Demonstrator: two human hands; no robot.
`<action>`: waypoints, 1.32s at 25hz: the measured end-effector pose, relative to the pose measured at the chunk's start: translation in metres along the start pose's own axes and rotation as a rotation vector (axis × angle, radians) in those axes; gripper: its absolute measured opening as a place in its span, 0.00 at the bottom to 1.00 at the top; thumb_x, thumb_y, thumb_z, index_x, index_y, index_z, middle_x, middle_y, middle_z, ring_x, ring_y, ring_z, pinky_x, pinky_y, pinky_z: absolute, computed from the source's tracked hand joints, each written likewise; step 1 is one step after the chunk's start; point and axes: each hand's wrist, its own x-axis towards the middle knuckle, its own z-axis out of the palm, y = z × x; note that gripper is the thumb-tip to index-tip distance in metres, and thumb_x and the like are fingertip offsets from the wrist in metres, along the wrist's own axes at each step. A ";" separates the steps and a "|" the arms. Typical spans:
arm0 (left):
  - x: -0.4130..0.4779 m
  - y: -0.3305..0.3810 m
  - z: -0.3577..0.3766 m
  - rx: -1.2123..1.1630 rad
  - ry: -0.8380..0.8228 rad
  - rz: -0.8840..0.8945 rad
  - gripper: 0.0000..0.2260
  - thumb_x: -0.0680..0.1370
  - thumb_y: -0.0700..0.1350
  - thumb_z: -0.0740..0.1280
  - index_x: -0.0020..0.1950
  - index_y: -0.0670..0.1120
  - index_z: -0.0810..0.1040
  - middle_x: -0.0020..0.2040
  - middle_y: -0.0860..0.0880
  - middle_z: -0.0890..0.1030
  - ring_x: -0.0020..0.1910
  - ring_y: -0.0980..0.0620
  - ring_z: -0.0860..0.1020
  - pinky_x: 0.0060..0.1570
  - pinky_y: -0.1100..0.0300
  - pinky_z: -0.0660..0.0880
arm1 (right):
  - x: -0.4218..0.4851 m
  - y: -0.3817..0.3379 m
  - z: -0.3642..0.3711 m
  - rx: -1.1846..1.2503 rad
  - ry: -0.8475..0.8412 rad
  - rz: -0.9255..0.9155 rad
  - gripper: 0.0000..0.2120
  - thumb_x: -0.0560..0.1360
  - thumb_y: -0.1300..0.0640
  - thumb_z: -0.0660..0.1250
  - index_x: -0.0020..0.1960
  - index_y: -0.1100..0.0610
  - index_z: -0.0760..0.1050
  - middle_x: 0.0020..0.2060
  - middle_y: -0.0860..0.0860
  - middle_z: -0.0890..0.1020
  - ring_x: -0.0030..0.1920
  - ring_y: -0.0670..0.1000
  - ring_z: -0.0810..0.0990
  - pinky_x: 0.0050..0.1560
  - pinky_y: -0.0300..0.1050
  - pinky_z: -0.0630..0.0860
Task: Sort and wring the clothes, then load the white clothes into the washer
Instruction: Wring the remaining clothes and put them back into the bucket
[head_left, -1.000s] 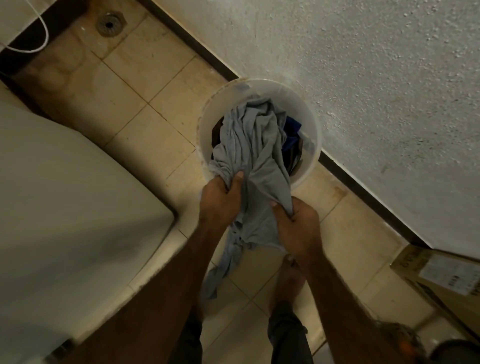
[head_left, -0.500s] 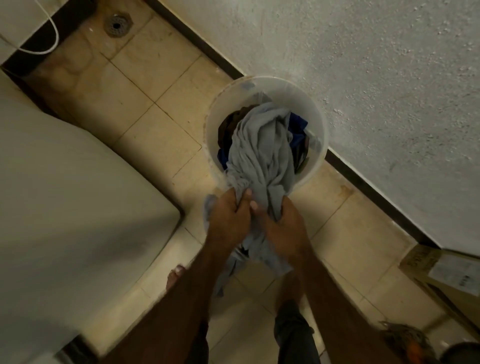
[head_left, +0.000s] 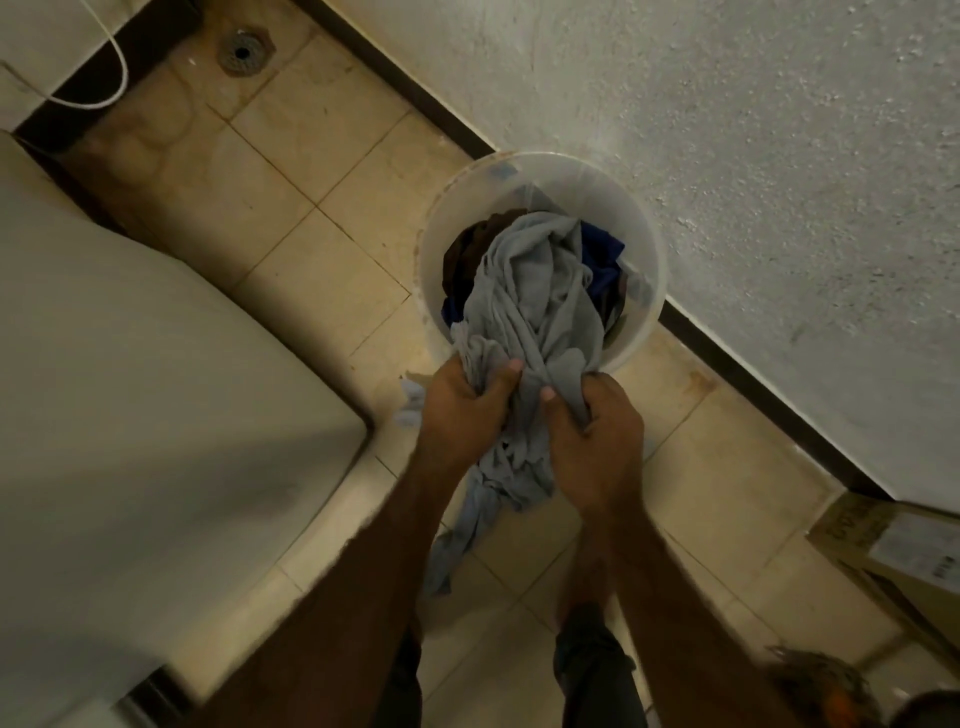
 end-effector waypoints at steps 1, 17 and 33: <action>0.001 0.002 0.005 -0.032 -0.018 -0.031 0.03 0.80 0.45 0.69 0.48 0.47 0.80 0.42 0.52 0.83 0.41 0.61 0.83 0.43 0.66 0.81 | -0.002 -0.004 0.005 -0.001 0.027 -0.033 0.13 0.79 0.55 0.67 0.58 0.63 0.80 0.51 0.55 0.83 0.52 0.51 0.82 0.57 0.47 0.81; -0.005 0.008 -0.030 -0.290 0.246 -0.394 0.14 0.83 0.52 0.61 0.62 0.46 0.77 0.59 0.42 0.82 0.58 0.43 0.81 0.58 0.51 0.78 | 0.016 0.003 -0.044 0.184 0.123 0.368 0.10 0.83 0.54 0.62 0.52 0.60 0.77 0.38 0.56 0.79 0.34 0.51 0.79 0.36 0.47 0.79; -0.016 -0.005 -0.014 -0.053 0.136 -0.227 0.11 0.85 0.43 0.58 0.64 0.43 0.75 0.51 0.51 0.81 0.50 0.56 0.81 0.50 0.67 0.78 | 0.010 -0.048 -0.036 0.441 0.107 0.502 0.21 0.78 0.40 0.64 0.57 0.57 0.79 0.44 0.46 0.84 0.41 0.40 0.82 0.41 0.34 0.81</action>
